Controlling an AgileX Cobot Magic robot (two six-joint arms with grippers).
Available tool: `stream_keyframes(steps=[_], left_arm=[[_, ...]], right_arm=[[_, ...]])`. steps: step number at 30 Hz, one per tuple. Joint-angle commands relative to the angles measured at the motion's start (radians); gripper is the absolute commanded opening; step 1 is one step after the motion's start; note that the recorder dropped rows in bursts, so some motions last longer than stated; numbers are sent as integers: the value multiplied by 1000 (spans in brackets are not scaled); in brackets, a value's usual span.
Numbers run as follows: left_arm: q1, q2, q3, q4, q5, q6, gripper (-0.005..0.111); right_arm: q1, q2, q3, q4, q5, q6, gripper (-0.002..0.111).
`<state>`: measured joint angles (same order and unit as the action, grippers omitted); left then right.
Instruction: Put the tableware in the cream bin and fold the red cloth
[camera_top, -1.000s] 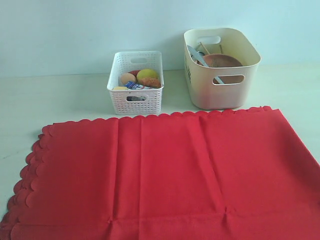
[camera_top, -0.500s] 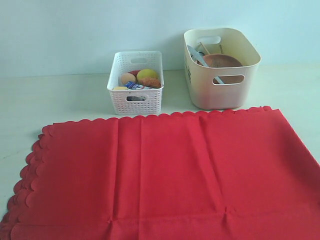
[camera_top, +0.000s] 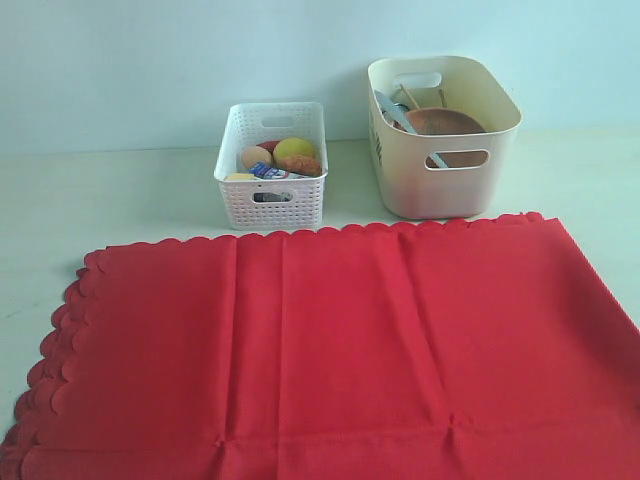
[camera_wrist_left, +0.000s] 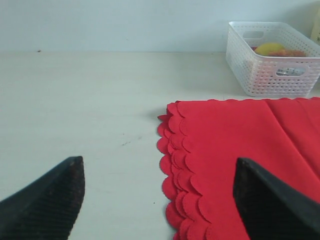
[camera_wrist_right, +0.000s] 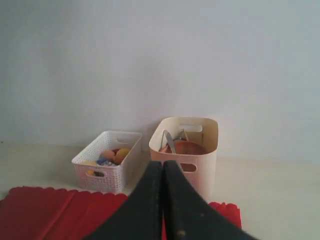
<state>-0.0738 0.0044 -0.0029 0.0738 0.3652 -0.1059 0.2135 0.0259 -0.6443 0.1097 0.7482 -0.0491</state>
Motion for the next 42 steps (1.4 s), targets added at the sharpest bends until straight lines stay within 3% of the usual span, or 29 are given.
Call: stream_keyframes(steps=[1, 5, 13, 20, 29, 42], left_arm=[[-8, -4, 3, 1, -11, -2, 78], [-16, -4, 3, 1, -11, -2, 78], [-97, 40, -8, 1, -17, -2, 78], [-152, 221, -194, 1, 5, -2, 78], [-178, 488, -505, 1, -14, -2, 78], [-178, 513, -541, 1, -55, -3, 78]], right_arm=[[-3, -2, 91, 7, -22, -8, 0], [-3, -2, 185, 24, -126, 18, 0], [-3, -2, 282, 24, -224, -32, 0], [-3, 0, 350, 24, -329, -38, 0], [-3, 0, 359, 24, -336, -35, 0], [-3, -2, 359, 76, -336, -33, 0]])
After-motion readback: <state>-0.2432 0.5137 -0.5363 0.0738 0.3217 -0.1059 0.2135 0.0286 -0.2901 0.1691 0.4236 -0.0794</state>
